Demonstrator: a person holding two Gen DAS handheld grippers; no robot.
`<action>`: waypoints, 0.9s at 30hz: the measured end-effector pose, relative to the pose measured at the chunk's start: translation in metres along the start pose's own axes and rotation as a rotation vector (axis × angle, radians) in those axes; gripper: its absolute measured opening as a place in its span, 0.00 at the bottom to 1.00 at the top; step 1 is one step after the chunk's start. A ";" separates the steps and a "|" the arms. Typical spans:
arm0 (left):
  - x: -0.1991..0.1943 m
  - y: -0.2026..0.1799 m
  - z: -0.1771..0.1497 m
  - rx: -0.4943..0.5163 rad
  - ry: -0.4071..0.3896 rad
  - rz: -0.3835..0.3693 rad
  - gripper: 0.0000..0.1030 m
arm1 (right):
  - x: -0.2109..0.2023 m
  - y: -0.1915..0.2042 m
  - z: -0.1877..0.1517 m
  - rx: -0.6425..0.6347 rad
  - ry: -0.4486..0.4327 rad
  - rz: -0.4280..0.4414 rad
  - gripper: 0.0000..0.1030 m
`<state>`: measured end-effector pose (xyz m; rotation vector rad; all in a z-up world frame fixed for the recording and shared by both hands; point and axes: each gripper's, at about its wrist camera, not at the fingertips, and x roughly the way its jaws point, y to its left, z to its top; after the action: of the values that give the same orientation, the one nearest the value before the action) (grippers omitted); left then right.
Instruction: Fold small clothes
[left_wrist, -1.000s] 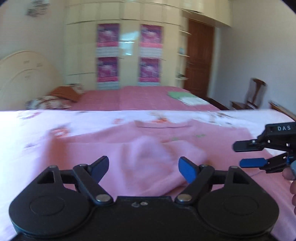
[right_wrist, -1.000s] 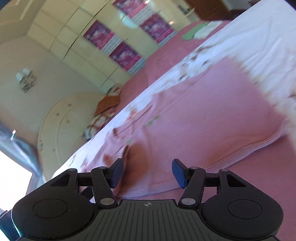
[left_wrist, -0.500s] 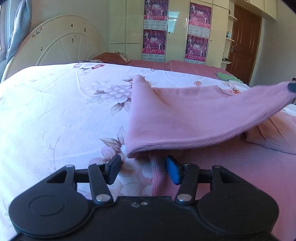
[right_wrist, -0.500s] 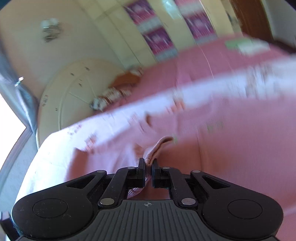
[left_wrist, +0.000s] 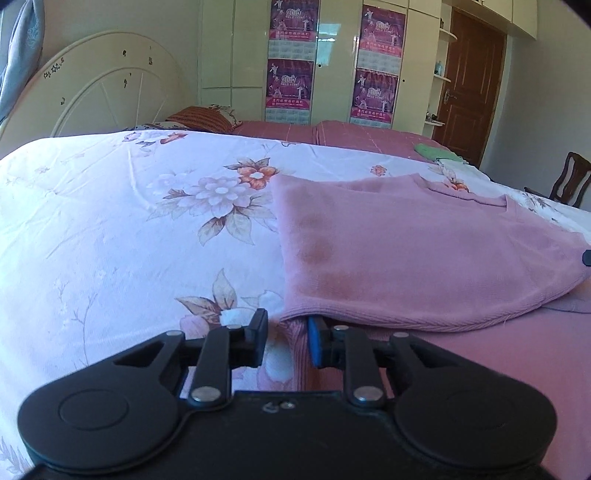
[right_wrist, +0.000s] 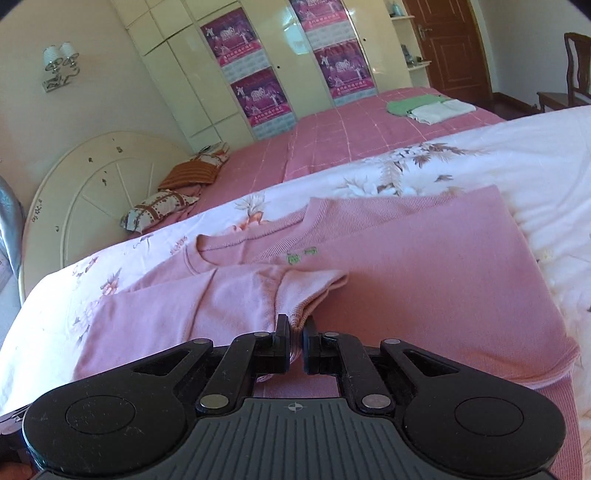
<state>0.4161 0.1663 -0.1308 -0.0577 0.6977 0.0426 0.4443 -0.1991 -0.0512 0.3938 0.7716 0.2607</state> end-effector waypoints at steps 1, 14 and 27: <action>0.001 0.001 0.001 0.001 0.003 -0.003 0.21 | -0.003 -0.001 -0.001 0.001 -0.003 0.003 0.05; -0.027 0.003 0.027 0.060 -0.098 -0.081 0.30 | -0.010 -0.026 0.014 0.031 -0.004 0.039 0.63; 0.037 -0.028 0.017 0.158 -0.022 -0.127 0.32 | 0.031 -0.024 0.031 -0.058 -0.017 0.012 0.03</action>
<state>0.4571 0.1405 -0.1406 0.0496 0.6725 -0.1332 0.4896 -0.2173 -0.0609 0.3454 0.7437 0.2902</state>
